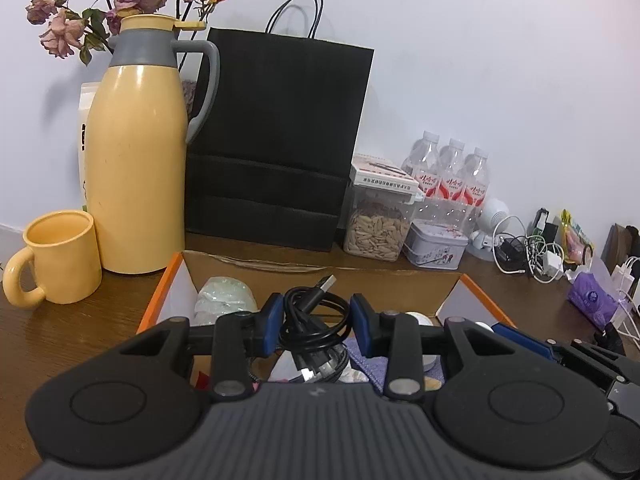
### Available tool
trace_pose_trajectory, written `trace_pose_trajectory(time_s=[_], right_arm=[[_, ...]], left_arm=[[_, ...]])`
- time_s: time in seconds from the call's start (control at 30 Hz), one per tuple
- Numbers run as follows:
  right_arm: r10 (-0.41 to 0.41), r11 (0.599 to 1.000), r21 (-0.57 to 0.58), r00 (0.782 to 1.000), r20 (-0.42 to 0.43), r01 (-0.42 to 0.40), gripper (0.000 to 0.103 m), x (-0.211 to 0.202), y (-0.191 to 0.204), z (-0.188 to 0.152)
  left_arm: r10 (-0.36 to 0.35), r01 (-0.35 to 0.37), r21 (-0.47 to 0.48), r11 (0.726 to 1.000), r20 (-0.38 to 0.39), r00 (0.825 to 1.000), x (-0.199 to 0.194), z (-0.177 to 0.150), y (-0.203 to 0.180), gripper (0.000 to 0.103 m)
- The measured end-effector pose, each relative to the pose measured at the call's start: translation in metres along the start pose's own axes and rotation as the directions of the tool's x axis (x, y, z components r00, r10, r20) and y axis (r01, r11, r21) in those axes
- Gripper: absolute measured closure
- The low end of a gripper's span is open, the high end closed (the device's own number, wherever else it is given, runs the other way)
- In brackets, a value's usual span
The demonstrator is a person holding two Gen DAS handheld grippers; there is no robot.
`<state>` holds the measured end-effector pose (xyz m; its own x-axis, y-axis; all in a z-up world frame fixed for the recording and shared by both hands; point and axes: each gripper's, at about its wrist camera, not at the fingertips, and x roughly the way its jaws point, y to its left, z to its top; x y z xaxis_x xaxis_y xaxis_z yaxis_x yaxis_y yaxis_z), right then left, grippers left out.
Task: Organize objects
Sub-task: 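Carry the black cable and white cap up over the box, then lower the cable and cap into the box and open both tools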
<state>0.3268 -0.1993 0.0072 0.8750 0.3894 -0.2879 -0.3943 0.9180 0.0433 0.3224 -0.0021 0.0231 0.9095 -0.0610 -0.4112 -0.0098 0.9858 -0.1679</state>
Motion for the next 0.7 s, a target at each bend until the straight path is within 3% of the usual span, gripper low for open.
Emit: trace_pose_trajectory(time_s=[0.6,0.63,0.67,0.7], right_arm=[[-0.004,1.0,-0.015,0.999,-0.038,0.003,0.076,0.009,0.005,-0.007],[-0.003,1.0,-0.016,0.999,-0.049,0.002,0.076,0.01,0.005,-0.007],[-0.004,1.0,-0.017,0.998,-0.059,0.003,0.073,0.011,0.005,-0.009],[-0.005,1.0,-0.017,0.998,-0.067,0.004,0.068,0.011,0.005,-0.009]], left_arm=[[0.018,-0.018,0.07,0.997,0.0,1.0,0.008,-0.009,-0.015,0.064],[0.026,-0.026,0.078,0.997,-0.004,1.0,0.009,-0.01,-0.016,0.062],[0.036,-0.035,0.083,0.996,-0.004,0.999,0.01,-0.011,-0.018,0.048],[0.049,-0.049,0.085,0.995,0.003,0.999,0.009,-0.012,-0.018,0.026]])
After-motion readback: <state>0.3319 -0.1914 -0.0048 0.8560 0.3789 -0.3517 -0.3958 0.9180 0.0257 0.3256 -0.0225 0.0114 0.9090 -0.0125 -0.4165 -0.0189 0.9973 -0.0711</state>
